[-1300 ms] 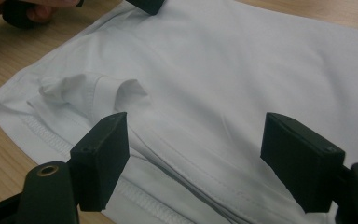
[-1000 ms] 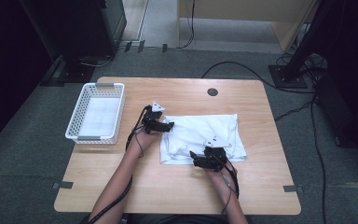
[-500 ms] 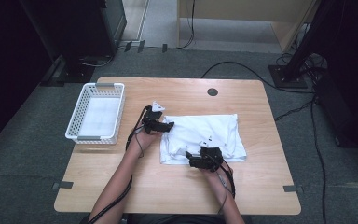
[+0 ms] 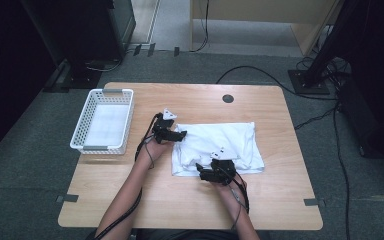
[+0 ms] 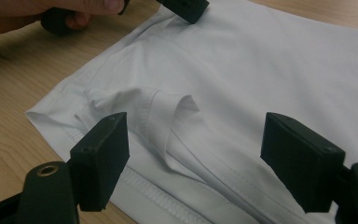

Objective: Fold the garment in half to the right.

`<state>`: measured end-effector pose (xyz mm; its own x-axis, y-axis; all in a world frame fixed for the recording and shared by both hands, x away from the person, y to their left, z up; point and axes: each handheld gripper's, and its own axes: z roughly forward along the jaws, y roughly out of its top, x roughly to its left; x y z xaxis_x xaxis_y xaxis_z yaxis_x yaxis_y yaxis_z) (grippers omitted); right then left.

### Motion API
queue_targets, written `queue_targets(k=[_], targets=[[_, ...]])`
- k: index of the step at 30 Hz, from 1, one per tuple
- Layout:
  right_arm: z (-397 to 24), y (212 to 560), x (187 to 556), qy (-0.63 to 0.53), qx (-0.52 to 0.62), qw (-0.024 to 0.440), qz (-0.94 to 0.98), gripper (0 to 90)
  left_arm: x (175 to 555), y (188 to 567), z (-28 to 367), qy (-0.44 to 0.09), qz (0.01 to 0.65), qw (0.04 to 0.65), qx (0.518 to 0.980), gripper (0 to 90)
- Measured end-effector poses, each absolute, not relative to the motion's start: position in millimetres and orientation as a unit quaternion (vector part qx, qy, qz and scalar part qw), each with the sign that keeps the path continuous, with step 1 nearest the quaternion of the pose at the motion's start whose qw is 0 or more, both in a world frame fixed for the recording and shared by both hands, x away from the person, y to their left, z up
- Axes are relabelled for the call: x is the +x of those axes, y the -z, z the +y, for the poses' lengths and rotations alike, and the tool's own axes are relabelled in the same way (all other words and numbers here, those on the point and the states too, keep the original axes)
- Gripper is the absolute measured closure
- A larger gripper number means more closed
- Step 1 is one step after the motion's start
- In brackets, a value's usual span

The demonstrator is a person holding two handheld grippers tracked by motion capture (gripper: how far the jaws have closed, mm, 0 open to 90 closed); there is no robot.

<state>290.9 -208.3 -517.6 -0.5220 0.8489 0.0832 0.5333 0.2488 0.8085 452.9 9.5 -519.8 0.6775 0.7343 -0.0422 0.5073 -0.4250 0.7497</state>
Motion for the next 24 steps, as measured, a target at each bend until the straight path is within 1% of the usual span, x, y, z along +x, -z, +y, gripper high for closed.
queue_targets(k=[8,24], targets=[[-202,517,290,-0.413,0.443,0.195,0.771,24.0,453,520,10,-0.147,0.373,0.385,0.831,21.7],[-186,514,292,-0.413,0.429,0.19,0.78,24.1,453,520,10,-0.147,0.373,0.384,0.831,21.7]])
